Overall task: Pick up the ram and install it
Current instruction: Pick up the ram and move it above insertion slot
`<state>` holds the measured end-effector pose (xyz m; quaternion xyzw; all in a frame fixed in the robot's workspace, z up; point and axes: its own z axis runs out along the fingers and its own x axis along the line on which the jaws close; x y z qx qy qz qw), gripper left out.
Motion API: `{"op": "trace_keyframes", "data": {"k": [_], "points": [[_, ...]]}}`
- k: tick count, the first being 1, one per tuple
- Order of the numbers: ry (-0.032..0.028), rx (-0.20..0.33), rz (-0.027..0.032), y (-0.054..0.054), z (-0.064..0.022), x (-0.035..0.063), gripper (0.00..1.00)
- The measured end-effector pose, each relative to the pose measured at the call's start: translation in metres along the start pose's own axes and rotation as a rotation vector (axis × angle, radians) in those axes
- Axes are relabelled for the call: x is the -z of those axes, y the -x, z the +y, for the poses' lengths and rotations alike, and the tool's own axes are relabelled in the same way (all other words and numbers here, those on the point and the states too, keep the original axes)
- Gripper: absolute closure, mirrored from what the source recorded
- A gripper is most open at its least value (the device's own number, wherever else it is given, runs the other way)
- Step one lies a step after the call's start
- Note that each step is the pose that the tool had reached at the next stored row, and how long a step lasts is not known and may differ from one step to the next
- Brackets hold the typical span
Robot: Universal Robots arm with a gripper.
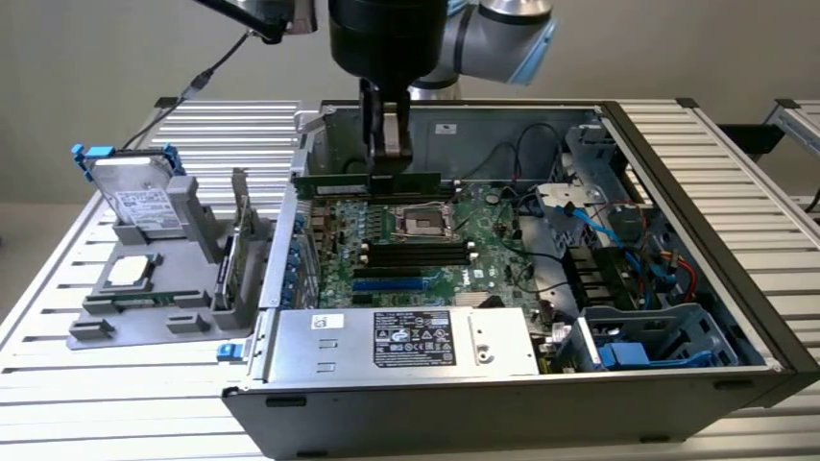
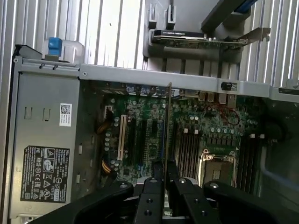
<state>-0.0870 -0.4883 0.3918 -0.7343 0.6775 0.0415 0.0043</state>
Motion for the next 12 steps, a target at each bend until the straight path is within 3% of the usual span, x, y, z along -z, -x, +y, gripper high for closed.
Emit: {"op": "trace_keyframes", "data": {"k": [9,12], "points": [[0.0004,0.000,0.0002,0.012,-0.0427,-0.0153,0.86],[0.0016,0.000,0.0003,0.019,-0.0516,-0.0207,0.86]]}}
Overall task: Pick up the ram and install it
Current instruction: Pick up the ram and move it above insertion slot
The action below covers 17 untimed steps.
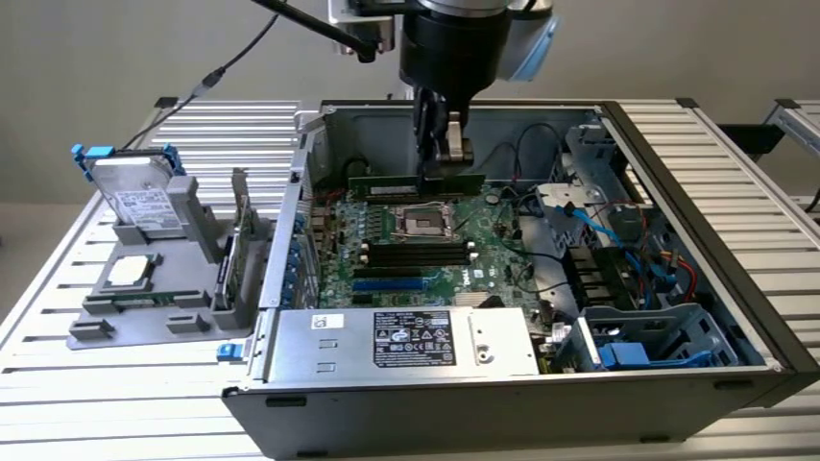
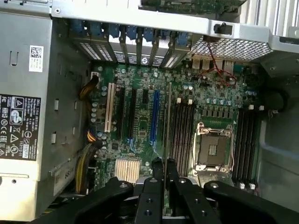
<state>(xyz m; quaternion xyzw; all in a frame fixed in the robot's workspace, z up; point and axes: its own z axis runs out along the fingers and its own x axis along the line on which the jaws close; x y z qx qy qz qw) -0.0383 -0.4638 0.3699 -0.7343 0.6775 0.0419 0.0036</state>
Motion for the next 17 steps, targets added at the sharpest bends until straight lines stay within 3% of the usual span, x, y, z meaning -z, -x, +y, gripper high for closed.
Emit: {"op": "trace_keyframes", "data": {"k": [4,7,12,17], "points": [[0.0027,0.000,-0.0002,0.013,-0.0039,-0.0072,0.86],[0.0079,-0.001,0.0005,0.020,-0.0048,-0.0113,0.86],[0.0213,-0.012,0.0002,0.022,-0.0062,-0.0166,0.86],[0.0219,-0.027,-0.0001,0.022,-0.0113,-0.0217,0.86]]}}
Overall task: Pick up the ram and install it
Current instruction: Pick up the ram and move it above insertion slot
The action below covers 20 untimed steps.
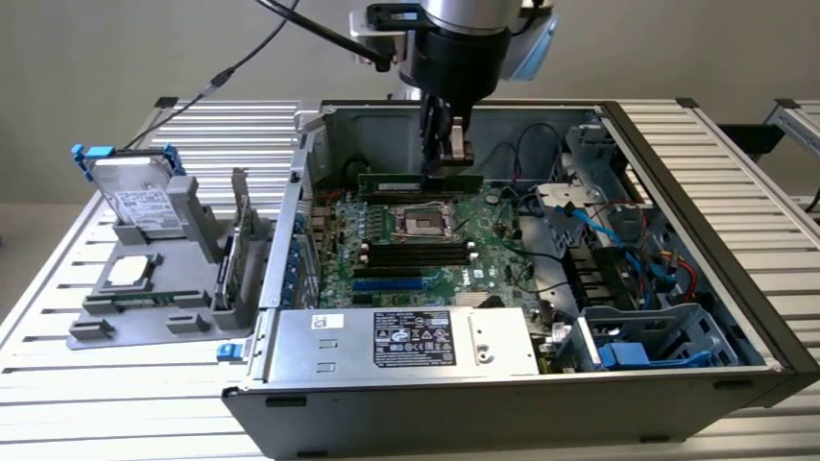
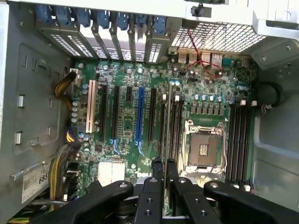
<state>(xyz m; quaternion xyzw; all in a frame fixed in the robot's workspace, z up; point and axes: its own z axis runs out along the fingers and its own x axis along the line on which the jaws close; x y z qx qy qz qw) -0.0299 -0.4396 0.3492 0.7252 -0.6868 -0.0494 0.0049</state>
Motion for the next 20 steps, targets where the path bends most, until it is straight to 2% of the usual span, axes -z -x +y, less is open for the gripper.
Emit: {"op": "trace_keyframes", "data": {"k": [6,10,16,18,20], "points": [[0.0039,-0.006,-0.0003,0.005,-0.0044,-0.0108,0.86],[0.0060,-0.006,0.0008,0.012,-0.0070,-0.0178,0.86],[0.0097,-0.007,0.0052,0.024,-0.0101,-0.0275,0.86],[0.0118,-0.007,0.0081,0.025,-0.0104,-0.0280,0.86],[0.0126,-0.007,0.0080,0.025,-0.0104,-0.0280,0.86]]}}
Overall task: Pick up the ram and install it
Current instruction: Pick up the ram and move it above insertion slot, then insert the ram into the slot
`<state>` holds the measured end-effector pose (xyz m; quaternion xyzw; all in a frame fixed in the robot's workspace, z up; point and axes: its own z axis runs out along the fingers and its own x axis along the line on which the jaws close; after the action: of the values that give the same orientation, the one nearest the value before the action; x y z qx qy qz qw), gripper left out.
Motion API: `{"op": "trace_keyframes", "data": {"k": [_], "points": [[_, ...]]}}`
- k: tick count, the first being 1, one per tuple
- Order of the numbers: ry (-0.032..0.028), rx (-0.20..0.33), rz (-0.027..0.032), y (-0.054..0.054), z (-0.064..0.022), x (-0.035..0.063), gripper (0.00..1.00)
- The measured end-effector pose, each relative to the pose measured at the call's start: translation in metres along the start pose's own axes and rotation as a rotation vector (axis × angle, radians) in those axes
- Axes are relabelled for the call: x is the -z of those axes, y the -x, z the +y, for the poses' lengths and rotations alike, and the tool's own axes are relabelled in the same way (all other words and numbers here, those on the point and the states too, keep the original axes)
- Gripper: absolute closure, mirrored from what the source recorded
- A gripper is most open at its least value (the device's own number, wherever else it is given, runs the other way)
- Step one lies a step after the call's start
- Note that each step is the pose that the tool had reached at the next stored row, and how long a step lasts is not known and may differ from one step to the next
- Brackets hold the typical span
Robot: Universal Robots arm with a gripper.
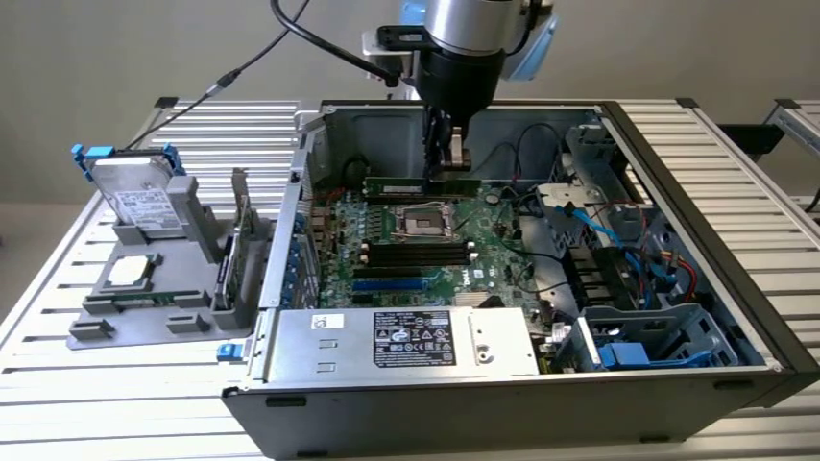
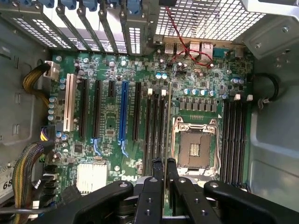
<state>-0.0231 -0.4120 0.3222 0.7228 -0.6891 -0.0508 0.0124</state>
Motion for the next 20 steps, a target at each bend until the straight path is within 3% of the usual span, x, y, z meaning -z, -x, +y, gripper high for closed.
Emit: {"op": "trace_keyframes", "data": {"k": [14,20], "points": [[0.0000,0.000,0.0000,0.0000,0.0000,0.0000,0.86],[0.0007,0.000,0.0046,0.0033,-0.0012,-0.0097,0.86]]}}
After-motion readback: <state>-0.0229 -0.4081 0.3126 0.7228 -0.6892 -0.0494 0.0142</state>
